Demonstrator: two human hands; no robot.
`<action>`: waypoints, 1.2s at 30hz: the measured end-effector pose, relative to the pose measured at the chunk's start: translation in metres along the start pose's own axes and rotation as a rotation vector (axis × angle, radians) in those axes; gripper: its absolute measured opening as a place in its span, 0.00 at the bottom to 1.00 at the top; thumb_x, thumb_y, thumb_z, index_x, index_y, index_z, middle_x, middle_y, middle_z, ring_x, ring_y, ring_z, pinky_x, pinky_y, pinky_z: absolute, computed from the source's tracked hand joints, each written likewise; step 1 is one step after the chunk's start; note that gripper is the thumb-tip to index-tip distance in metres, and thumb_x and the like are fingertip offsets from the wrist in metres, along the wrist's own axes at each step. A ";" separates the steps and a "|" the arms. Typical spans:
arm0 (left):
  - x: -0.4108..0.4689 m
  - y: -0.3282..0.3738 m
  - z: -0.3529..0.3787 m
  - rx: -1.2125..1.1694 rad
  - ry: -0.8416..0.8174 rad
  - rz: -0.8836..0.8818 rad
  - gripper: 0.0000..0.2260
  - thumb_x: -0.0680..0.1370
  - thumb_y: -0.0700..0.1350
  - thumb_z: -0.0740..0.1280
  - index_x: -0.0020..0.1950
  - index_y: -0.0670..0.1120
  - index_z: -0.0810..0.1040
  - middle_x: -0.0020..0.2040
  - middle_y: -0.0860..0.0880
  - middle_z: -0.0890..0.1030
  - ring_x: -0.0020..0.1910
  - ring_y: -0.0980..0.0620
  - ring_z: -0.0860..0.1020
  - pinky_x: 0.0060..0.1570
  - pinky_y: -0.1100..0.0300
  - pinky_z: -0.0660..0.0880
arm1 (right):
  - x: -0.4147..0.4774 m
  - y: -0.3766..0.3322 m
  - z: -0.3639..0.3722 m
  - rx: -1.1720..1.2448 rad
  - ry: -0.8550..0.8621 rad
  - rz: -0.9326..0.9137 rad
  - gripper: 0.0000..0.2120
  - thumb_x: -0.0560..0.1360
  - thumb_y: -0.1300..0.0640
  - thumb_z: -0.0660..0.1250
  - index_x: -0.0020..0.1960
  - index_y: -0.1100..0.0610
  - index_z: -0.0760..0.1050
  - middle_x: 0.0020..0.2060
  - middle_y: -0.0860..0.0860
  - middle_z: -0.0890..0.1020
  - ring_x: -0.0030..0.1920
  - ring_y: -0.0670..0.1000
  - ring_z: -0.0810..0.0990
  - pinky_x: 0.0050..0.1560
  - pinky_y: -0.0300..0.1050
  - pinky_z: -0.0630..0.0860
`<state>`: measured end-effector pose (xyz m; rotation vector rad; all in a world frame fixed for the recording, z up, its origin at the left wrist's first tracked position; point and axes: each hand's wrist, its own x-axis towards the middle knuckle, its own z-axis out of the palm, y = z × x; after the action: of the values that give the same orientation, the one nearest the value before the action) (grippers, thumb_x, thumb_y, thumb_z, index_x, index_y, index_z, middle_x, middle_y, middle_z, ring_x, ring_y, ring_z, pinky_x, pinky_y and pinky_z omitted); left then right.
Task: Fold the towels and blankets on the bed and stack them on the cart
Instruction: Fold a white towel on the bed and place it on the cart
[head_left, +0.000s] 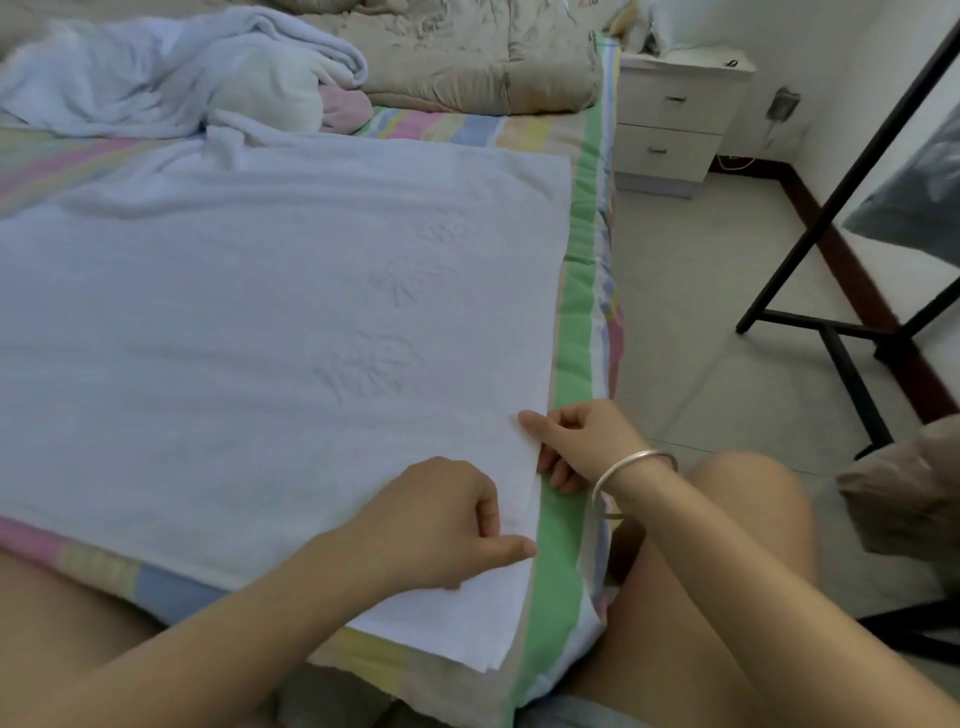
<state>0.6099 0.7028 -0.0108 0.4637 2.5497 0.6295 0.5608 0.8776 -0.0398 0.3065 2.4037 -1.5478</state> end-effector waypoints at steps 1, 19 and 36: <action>-0.002 0.002 0.004 0.095 0.047 0.010 0.17 0.74 0.63 0.68 0.39 0.49 0.77 0.31 0.52 0.81 0.32 0.58 0.79 0.40 0.60 0.77 | -0.007 0.002 0.001 -0.003 -0.018 0.002 0.20 0.76 0.49 0.68 0.31 0.61 0.75 0.23 0.52 0.79 0.20 0.48 0.74 0.24 0.38 0.73; 0.006 0.032 0.028 0.249 0.098 0.105 0.13 0.77 0.47 0.59 0.33 0.48 0.64 0.32 0.49 0.75 0.36 0.46 0.74 0.33 0.56 0.69 | -0.024 0.012 -0.005 -0.326 -0.172 -0.025 0.16 0.76 0.50 0.68 0.35 0.58 0.71 0.25 0.51 0.79 0.27 0.51 0.78 0.36 0.48 0.80; 0.052 -0.265 -0.165 0.049 0.780 -0.430 0.16 0.81 0.47 0.61 0.69 0.46 0.72 0.70 0.48 0.72 0.69 0.47 0.69 0.67 0.55 0.65 | 0.154 -0.125 0.174 -1.060 -0.032 -0.391 0.31 0.80 0.39 0.42 0.79 0.51 0.42 0.78 0.53 0.40 0.77 0.56 0.36 0.75 0.57 0.35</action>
<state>0.4275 0.4455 -0.0341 -0.4078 3.2380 0.6690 0.3942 0.6732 -0.0524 -0.4160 2.9490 -0.1822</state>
